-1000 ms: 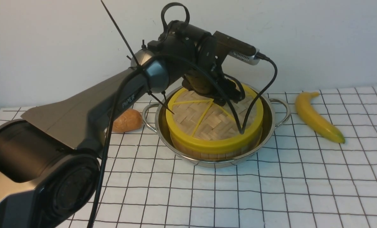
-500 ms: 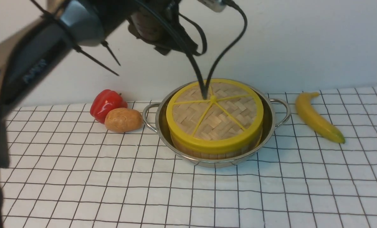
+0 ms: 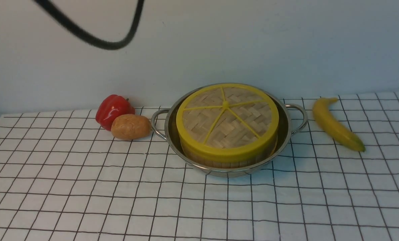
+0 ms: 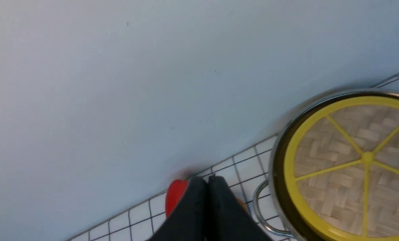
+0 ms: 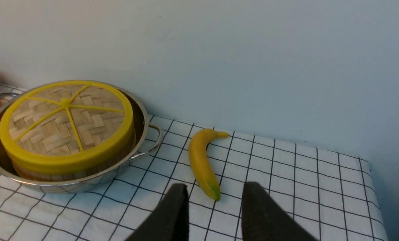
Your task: Place the steamer in the pot on the white tablecloth, and put the lid on the steamer.
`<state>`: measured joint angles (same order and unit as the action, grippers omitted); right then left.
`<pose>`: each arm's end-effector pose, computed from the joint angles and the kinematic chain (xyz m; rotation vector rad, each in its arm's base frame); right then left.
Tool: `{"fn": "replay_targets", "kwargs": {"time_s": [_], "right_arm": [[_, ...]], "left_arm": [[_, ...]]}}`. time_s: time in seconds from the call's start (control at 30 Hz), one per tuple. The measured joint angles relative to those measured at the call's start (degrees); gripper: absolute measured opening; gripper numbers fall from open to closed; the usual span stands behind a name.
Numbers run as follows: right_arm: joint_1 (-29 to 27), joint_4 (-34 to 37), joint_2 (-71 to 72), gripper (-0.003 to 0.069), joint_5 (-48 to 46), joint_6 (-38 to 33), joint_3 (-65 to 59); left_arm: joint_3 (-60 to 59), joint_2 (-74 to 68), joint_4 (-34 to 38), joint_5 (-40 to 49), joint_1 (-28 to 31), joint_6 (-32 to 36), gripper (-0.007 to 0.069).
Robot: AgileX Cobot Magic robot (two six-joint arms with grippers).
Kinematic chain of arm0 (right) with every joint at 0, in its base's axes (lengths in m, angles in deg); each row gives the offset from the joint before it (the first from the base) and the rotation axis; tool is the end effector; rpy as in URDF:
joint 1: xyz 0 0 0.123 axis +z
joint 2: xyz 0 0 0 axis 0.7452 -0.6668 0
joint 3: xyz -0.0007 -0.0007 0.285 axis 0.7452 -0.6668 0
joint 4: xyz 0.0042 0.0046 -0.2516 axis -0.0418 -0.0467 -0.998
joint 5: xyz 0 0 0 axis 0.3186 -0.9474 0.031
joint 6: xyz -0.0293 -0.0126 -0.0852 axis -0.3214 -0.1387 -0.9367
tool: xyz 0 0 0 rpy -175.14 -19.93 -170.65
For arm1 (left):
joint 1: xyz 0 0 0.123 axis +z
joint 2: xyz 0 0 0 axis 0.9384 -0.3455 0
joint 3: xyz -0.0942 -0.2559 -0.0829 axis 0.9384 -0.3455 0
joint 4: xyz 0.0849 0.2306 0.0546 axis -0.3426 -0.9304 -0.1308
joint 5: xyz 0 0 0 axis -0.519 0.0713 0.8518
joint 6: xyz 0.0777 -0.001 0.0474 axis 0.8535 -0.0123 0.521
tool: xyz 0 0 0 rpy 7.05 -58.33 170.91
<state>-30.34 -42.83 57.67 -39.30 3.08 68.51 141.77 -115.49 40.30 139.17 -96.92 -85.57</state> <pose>0.0434 -0.0042 0.3928 -0.1169 1.9665 0.0571 0.2884 -0.1167 0.5131 0.5272 2.0839 0.1685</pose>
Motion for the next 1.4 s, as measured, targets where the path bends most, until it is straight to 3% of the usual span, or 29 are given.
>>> {"fn": "replay_targets", "kwargs": {"time_s": [0.17,0.27,0.4,0.53,0.57,0.83,1.1,1.4], "right_arm": [[0.00,-0.17,6.43,0.0122,7.27,1.06,-9.38],[0.00,-0.17,7.09,0.0080,7.79,1.29,-11.14],[0.00,-0.17,7.34,-0.0011,8.23,1.69,-13.05],[0.00,-0.23,7.34,-0.0015,8.23,1.89,-13.33],[0.00,-0.35,7.34,-0.0015,8.28,1.89,-13.35],[0.00,4.28,7.34,-0.0006,8.18,2.06,-13.40],[0.00,11.70,7.34,0.0001,8.18,2.08,-13.40],[0.00,19.11,7.34,0.0017,8.18,2.12,-13.40]], "left_arm": [[-1.59,7.84,9.12,0.00,0.00,5.26,-0.0023],[-4.78,11.69,10.63,0.00,0.00,6.44,-0.0023],[-17.44,20.42,10.75,0.00,0.00,6.32,-0.0023],[-28.61,27.10,10.87,0.00,0.00,5.81,-0.0023],[-36.23,31.48,11.03,-0.65,0.00,5.39,-0.0023],[-61.37,51.33,12.55,-11.81,0.00,0.26,-0.0022],[-70.54,61.52,17.39,-17.19,0.00,-6.26,-0.0019],[-70.80,61.85,18.93,-17.62,0.00,-6.96,-0.0008]]}}
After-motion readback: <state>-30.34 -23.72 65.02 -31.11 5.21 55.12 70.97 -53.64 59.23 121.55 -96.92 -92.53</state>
